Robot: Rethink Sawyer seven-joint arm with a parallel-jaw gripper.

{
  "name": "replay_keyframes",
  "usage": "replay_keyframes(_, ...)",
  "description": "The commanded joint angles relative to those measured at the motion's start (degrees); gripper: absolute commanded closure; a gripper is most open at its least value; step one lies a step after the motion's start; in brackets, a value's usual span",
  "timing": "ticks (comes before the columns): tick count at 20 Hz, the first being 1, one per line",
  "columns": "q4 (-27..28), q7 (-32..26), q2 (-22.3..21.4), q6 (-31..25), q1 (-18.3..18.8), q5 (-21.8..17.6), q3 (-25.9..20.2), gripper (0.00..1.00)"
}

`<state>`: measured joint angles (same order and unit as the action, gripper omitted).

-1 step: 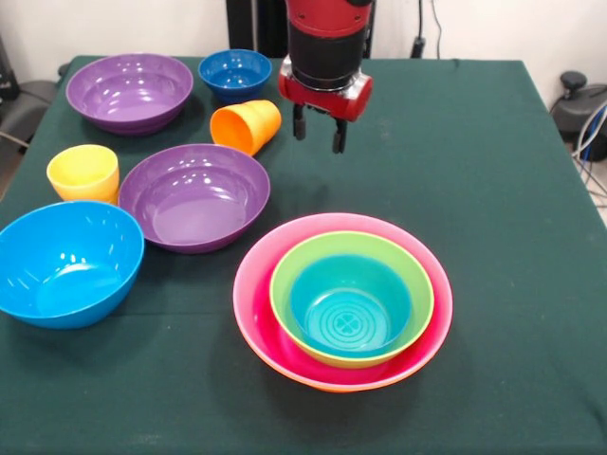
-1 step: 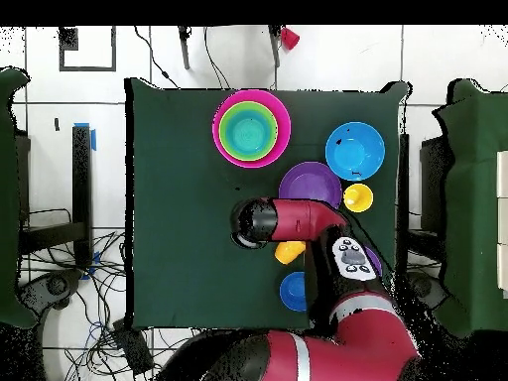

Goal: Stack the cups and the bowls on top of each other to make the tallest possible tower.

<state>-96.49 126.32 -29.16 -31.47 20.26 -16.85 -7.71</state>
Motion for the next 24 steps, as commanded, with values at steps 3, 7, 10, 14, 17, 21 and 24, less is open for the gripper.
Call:
replay_keyframes(3,-0.5,-12.3,0.4,0.2,1.5,-7.7,-7.5,0.00)
replay_keyframes(7,-0.1,-11.8,0.9,-0.7,1.8,-9.2,-7.7,0.00)
replay_keyframes(10,-0.1,-11.3,1.4,-1.7,2.2,-9.2,-8.2,0.00)
replay_keyframes(14,-0.4,-12.8,2.5,0.0,4.9,-9.4,-11.2,0.00)
replay_keyframes(17,0.0,-13.9,1.9,-3.2,6.0,-9.6,-11.5,0.00)
replay_keyframes(21,2.1,-16.4,2.5,-5.4,8.5,-10.5,-12.3,0.00)
replay_keyframes(24,3.1,-16.7,2.9,-5.6,9.6,-11.2,-12.6,0.00)
